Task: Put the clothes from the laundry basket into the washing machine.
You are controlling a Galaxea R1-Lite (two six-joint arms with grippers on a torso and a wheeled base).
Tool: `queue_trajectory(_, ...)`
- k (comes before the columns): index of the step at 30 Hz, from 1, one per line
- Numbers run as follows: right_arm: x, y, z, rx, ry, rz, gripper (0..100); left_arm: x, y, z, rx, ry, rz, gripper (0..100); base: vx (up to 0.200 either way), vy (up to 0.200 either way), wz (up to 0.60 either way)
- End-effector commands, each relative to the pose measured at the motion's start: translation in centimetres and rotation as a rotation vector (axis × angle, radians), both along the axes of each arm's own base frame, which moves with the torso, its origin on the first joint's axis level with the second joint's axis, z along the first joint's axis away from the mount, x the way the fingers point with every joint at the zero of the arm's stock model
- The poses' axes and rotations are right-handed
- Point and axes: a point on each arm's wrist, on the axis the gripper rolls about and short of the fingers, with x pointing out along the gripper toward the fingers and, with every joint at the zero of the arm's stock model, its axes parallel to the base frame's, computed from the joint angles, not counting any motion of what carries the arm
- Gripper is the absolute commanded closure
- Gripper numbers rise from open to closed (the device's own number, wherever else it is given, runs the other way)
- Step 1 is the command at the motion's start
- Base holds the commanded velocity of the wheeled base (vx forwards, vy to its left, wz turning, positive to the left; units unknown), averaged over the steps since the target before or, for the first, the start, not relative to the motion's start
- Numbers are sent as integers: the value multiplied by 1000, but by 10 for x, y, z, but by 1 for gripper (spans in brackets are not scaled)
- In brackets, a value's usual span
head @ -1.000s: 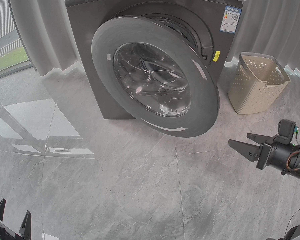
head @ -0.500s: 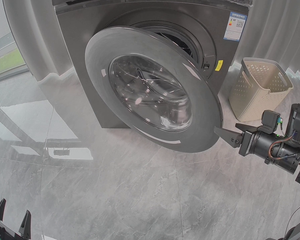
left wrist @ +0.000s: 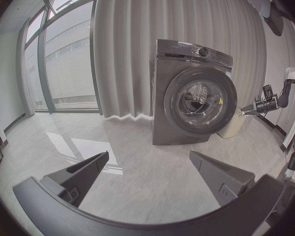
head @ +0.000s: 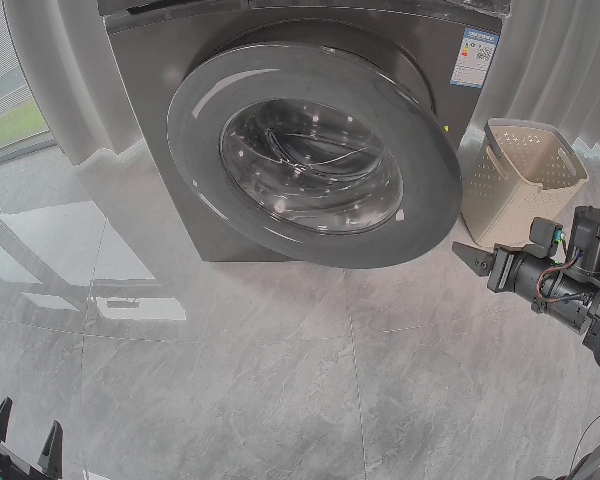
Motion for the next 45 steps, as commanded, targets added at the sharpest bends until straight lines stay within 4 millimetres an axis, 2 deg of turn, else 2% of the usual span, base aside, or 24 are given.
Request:
queue_trajectory(1,-12,5,-13,-18,46,33,0,0,0,-5,1,4,0,0,0,0,0)
queue_trajectory(5,-27,24,-20,-29,74,137,0,0,0,-5,1,4,-1,0,0,0,0)
queue_trajectory(8,-30,33,-17,-22,62,173,0,0,0,-5,2,4,0,0,200,0,0)
queue_trajectory(10,-26,39,-6,7,0,187,0,0,0,-5,1,4,-1,0,200,0,0)
queue_trajectory(17,-19,43,18,72,-143,185,0,0,0,-5,1,4,-1,0,114,0,0)
queue_trajectory(23,-22,49,18,76,-145,221,0,0,0,-5,-2,4,0,0,0,0,0)
queue_trajectory(29,-24,51,19,76,-146,234,0,0,0,-5,1,4,0,0,0,-200,0)
queue_trajectory(38,-27,55,19,78,-147,274,0,0,0,-5,4,5,-1,0,0,0,0)
queue_trajectory(40,-33,61,17,82,-137,332,0,0,0,-5,6,5,-1,0,0,0,0)
queue_trajectory(45,-36,65,18,89,-140,358,0,0,0,-5,6,5,-3,0,200,0,0)
